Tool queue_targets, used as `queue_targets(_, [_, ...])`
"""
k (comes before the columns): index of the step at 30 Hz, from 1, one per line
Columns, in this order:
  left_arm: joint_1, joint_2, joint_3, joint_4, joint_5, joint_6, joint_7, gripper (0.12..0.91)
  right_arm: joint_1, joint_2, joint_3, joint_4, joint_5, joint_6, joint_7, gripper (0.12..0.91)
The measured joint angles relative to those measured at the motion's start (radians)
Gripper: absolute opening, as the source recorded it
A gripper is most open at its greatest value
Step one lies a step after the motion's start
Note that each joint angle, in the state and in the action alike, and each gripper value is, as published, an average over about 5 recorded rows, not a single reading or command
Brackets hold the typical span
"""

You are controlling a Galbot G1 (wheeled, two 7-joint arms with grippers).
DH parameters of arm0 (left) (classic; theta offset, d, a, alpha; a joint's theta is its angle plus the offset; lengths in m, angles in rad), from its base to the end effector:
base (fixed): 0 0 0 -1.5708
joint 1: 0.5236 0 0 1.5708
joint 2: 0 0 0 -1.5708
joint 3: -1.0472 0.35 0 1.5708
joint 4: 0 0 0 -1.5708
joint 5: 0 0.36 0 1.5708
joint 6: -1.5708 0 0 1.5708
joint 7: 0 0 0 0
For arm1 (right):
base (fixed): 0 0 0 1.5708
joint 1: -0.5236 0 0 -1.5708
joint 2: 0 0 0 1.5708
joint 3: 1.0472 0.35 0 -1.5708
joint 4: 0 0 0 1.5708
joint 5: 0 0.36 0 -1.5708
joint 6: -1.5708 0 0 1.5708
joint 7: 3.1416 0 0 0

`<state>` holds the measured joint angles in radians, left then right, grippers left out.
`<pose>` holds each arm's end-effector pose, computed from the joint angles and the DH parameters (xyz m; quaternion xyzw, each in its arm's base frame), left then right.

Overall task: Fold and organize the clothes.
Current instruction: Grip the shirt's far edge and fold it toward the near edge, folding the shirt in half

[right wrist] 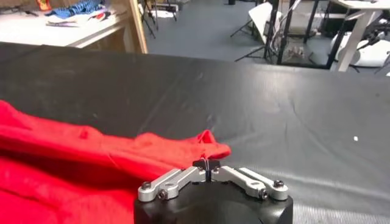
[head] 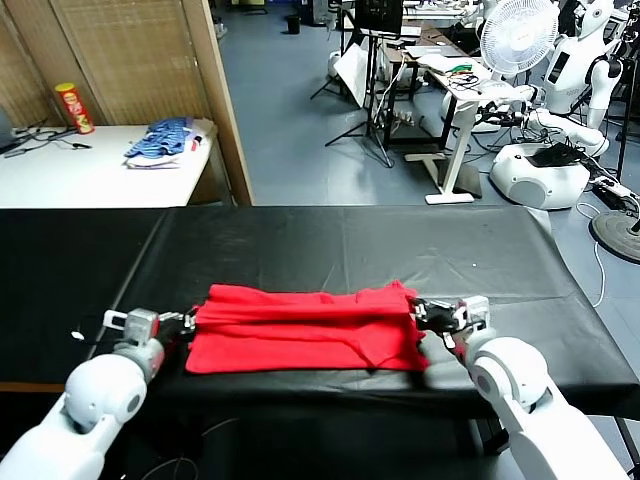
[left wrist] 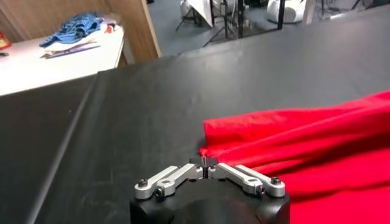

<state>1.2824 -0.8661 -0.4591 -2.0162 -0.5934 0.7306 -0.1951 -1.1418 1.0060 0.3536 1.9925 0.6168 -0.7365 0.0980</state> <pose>0.2775 0.1103 -0.2331 -0.0503 -0.9446 -0.1146 0.3035 0.3033 -0.0615 -0.2306 0.1429 -0.9501 0.0310 0.2757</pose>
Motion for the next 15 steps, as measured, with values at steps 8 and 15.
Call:
queue_targets(8, [0.048, -0.011, -0.02, -0.04, 0.015, 0.006, -0.013, 0.285, -0.06, -0.018, 0.041, 0.048, 0.008, 0.0, -0.049, 0.463])
queue_targets(15, [0.022, -0.014, -0.056, -0.058, -0.053, 0.006, -0.007, 0.667, -0.028, 0.01, 0.071, 0.039, 0.019, 0.029, 0.014, 0.77])
